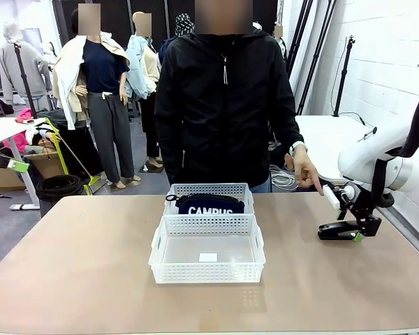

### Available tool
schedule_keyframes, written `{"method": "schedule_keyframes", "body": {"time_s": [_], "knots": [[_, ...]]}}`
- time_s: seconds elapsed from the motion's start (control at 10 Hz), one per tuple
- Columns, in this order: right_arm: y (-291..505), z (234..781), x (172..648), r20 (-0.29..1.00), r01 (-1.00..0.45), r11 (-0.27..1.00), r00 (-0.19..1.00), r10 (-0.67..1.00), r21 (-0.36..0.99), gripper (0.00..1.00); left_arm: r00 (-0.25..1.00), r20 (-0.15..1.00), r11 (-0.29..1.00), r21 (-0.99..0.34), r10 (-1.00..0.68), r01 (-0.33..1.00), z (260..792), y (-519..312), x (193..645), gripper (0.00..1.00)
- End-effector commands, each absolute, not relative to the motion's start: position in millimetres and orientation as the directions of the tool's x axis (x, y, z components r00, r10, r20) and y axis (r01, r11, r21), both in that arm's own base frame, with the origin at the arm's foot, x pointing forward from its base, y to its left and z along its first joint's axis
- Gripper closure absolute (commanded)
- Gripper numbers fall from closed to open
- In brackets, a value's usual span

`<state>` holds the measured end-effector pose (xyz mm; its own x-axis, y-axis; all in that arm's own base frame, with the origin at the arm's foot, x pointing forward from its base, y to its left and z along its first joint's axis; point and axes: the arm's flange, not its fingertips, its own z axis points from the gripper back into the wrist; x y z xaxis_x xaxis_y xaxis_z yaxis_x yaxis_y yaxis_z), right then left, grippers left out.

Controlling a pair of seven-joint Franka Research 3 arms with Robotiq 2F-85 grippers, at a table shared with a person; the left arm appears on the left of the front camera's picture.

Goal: Distribute items into two baskets.
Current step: Pick up the Stapler that the person points to.

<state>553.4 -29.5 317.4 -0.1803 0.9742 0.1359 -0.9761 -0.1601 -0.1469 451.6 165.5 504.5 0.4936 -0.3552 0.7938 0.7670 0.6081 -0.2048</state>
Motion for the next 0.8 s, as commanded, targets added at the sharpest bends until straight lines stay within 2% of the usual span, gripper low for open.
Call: {"method": "schedule_keyframes", "body": {"time_s": [0.0,0.3,0.4,0.7], "knots": [[-22.5,307.0,553.0,0.157,-0.977,-0.128,-0.155,0.975,-0.172,0.0,0.493,0.801,0.618,-0.205,-0.34,0.759,504.9,164.4,449.6,0.0],[-15.6,301.7,553.1,0.163,-0.98,-0.118,-0.144,0.976,-0.163,0.0,0.493,0.801,0.618,-0.205,-0.34,0.759,504.9,164.4,449.6,0.0],[-15.2,300.6,553.2,0.158,-0.98,-0.118,-0.143,0.977,-0.158,0.05,0.493,0.801,0.618,-0.205,-0.34,0.759,504.9,164.4,449.6,0.0],[-14.0,301.5,554.8,0.161,-0.977,-0.125,-0.153,0.975,-0.17,0.4,0.493,0.801,0.618,-0.205,-0.34,0.759,504.9,164.4,449.6,0.0]]}}
